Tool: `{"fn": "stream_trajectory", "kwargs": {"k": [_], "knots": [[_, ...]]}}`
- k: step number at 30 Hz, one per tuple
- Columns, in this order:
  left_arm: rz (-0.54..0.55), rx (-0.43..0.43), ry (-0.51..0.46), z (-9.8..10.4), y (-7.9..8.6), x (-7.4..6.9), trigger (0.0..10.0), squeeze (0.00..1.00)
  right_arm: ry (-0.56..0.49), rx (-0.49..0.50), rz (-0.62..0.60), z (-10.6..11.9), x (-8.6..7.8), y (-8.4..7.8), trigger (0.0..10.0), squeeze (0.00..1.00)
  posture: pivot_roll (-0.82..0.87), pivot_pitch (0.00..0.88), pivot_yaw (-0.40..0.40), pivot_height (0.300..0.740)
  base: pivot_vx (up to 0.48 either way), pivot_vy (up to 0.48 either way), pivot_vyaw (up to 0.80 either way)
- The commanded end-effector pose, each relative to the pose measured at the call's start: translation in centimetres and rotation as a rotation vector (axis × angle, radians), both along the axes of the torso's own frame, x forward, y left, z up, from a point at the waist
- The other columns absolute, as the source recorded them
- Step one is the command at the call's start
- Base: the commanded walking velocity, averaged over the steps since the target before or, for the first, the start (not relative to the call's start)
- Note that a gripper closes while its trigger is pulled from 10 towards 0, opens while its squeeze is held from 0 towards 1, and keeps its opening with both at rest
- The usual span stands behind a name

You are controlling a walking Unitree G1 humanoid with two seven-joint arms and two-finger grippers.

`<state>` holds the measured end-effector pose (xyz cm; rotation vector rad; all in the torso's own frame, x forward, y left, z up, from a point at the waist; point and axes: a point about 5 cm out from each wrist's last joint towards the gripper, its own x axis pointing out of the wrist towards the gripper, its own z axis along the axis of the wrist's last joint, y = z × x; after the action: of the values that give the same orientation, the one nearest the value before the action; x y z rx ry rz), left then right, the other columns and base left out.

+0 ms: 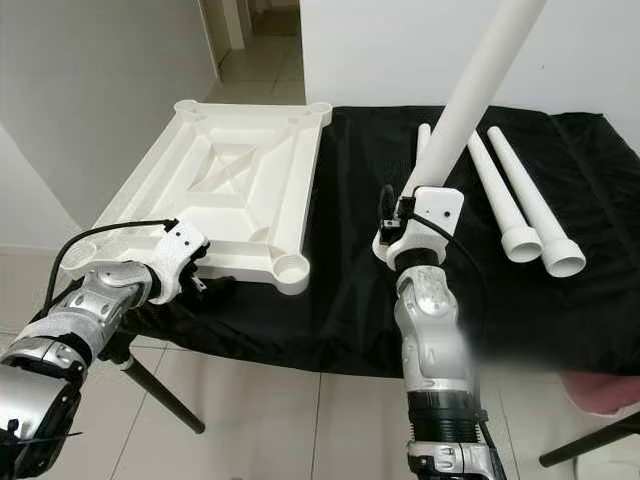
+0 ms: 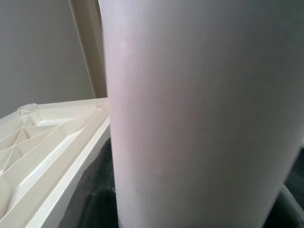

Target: Building children table

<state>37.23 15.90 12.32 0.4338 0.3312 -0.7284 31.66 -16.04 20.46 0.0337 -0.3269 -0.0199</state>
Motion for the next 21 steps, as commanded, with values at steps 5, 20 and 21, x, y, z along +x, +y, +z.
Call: {"fn": "stream_trajectory", "kwargs": {"k": [5,20,21], "knots": [[-0.122,0.034,0.143,-1.7,-0.4,-0.9,10.0,0.00,0.000,0.003,0.009,0.1,-0.2,0.5,10.0,0.00,-0.09,0.062,0.124,0.740,0.000,0.000,0.00],[-0.350,-0.054,0.326,-3.5,-1.3,-3.3,10.0,0.00,0.008,0.014,0.002,-0.1,-0.2,0.6,10.0,0.00,-0.07,0.066,0.137,0.740,0.000,0.000,0.00],[-0.350,-0.054,0.326,-3.5,-1.3,-3.3,10.0,0.00,0.008,0.014,0.002,-0.1,-0.2,0.6,10.0,0.00,-0.07,0.066,0.137,0.740,0.000,0.000,0.00]]}}
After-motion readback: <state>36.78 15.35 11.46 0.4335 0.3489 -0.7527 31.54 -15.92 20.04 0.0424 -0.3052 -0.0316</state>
